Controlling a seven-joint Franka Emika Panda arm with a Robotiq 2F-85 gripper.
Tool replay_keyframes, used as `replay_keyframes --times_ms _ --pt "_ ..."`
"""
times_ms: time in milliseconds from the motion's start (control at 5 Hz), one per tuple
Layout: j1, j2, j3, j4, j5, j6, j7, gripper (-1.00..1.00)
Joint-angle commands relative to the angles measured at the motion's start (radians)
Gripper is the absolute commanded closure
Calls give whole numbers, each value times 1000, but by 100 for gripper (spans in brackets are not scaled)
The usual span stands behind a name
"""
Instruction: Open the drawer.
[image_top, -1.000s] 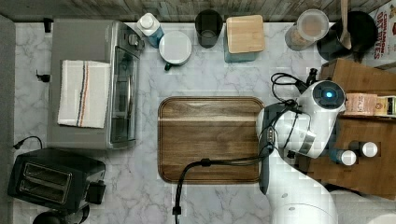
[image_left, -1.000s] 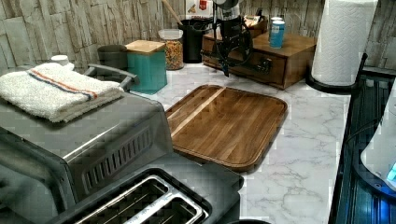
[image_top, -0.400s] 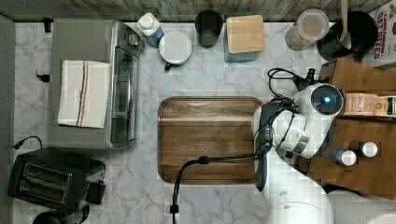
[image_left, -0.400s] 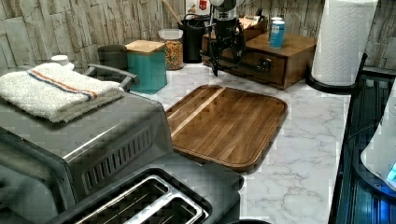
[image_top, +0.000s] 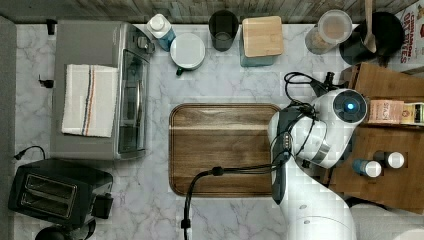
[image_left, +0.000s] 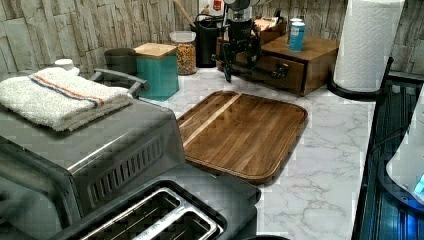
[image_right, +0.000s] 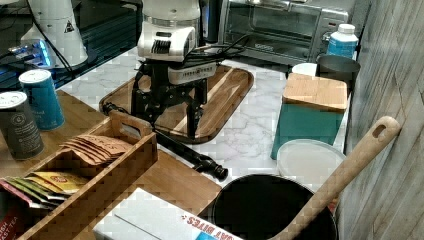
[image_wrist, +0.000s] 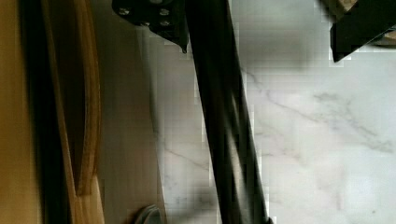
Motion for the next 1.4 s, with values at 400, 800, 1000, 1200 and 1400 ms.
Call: replay_keyframes --times_ms 400,800,1000,1200,1400 --pt "229 -62 171 10 27 -75 241 -100" --pt "333 -43 198 56 -22 -82 403 -100" --pt "356 -12 209 94 6 -89 418 -100" --pt "381 -14 214 77 8 -41 432 -100" --pt "408 -8 214 93 23 -44 464 -100"
